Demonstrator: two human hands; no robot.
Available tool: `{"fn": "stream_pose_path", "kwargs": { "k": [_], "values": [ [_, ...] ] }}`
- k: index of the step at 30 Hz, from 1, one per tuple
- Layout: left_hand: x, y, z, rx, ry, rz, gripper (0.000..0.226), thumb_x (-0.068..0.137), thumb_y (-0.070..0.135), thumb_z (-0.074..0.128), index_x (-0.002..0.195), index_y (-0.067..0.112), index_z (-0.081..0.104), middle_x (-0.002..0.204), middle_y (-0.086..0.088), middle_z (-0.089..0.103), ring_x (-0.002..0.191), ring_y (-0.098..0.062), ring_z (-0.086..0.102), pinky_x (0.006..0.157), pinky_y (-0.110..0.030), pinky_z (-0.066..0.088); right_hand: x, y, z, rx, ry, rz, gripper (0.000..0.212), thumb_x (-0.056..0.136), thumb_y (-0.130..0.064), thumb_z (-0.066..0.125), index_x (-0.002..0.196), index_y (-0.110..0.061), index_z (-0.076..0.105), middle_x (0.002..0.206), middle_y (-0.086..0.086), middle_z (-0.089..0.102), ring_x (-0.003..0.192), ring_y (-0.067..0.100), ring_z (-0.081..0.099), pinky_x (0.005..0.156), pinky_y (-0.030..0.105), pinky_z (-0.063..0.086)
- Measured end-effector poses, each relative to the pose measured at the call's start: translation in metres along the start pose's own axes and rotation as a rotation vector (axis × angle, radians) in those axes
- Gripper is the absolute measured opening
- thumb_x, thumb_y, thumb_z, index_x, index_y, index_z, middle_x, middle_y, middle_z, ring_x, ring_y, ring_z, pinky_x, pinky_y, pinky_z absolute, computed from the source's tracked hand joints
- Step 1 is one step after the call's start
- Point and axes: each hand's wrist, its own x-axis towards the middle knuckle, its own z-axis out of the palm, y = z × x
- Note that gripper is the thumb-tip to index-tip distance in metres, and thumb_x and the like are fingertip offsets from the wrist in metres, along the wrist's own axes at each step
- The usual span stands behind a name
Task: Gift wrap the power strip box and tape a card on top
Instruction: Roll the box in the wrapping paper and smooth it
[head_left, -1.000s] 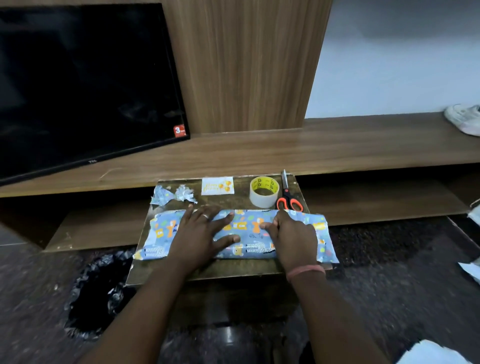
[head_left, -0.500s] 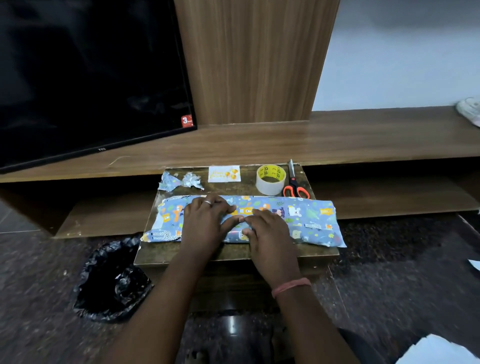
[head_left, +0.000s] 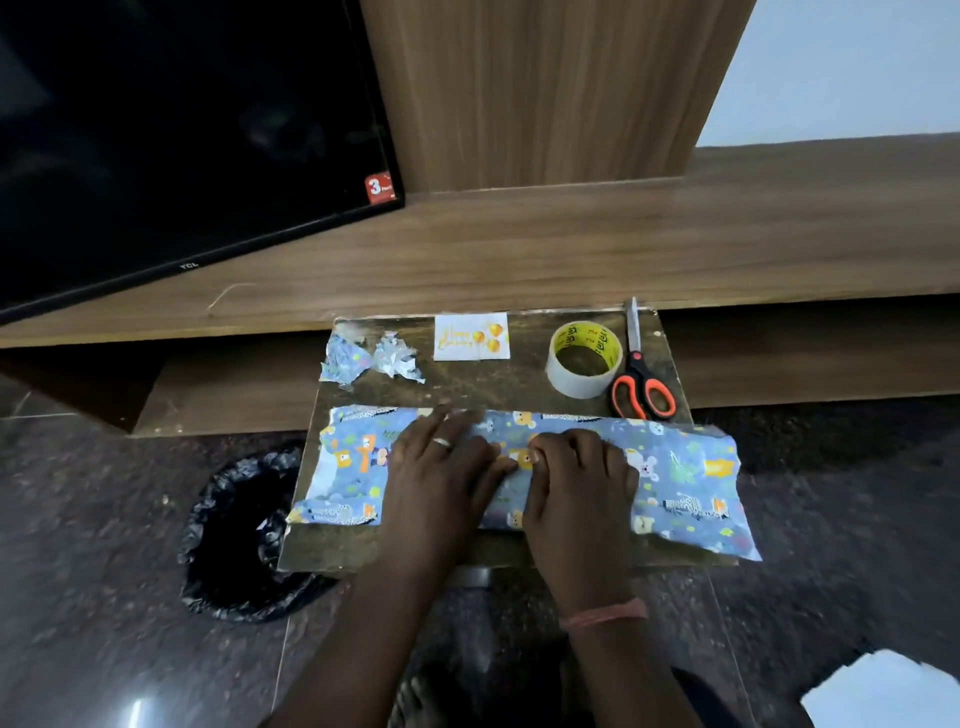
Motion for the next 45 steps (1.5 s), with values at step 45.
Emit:
{"fn": "stream_pose_path", "kwargs": {
  "k": [45],
  "values": [
    [-0.001,-0.021,-0.017,-0.419,-0.202,-0.154,0.033,0.066,0.044,0.09,0.097,0.038,0.082,0.119,0.026,0.065,0.121,-0.008,0.055,0.105,-0.045,0.045,0.036,0.043,-0.021,0.474,-0.417,-0.278,0.032,0.085,-0.04,0.077,0.112,-0.024,0.07,0.096,-0.012,0.052,0.093,0.004,0.054,0.078,0.022,0.043]
  ]
}}
